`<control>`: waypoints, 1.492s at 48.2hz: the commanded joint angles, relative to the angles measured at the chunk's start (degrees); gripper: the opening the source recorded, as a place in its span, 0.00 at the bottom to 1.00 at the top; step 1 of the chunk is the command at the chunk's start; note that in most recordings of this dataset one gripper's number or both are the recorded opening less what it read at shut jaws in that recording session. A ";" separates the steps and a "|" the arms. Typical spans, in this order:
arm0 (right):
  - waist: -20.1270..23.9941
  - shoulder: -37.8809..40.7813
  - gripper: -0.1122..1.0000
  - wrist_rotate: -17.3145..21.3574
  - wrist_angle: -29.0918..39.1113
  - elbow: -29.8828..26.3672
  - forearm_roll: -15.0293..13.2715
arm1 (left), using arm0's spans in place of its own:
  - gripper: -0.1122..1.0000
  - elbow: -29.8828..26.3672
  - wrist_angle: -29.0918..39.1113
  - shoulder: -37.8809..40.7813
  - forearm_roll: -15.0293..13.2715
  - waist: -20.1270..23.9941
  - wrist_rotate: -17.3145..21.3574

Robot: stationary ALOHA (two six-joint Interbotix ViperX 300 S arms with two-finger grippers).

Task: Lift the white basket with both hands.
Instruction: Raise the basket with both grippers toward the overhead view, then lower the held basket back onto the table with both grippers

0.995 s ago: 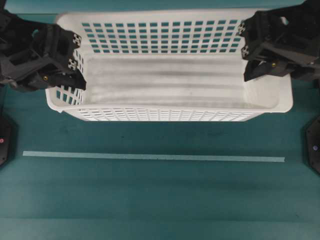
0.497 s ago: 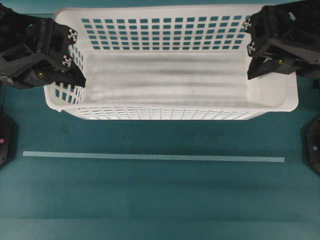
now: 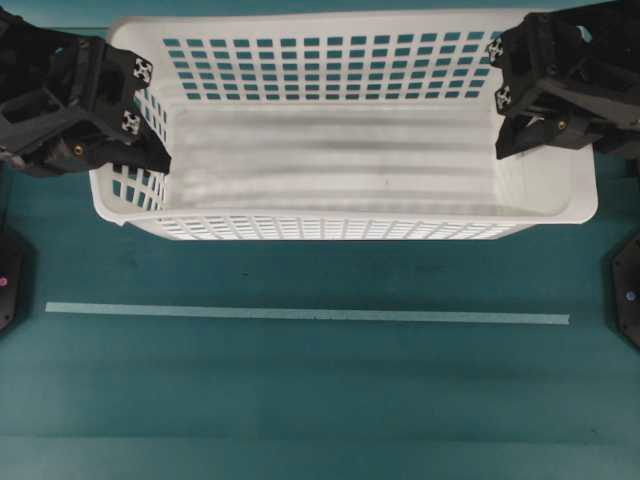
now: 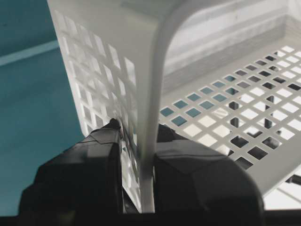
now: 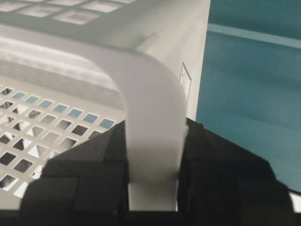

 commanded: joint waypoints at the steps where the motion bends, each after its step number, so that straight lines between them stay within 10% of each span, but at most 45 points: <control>1: 1.32 0.35 0.26 -1.32 -1.32 -0.53 0.26 | 0.15 -3.25 -1.58 -0.79 0.26 0.00 1.93; 27: 1.32 0.44 0.26 -1.41 -3.25 3.87 0.26 | 0.15 0.53 -1.49 -0.26 0.26 -0.18 2.02; 72: 0.79 2.46 0.26 -4.04 -25.75 31.73 -0.09 | 0.15 22.94 -11.69 3.52 0.26 1.23 1.76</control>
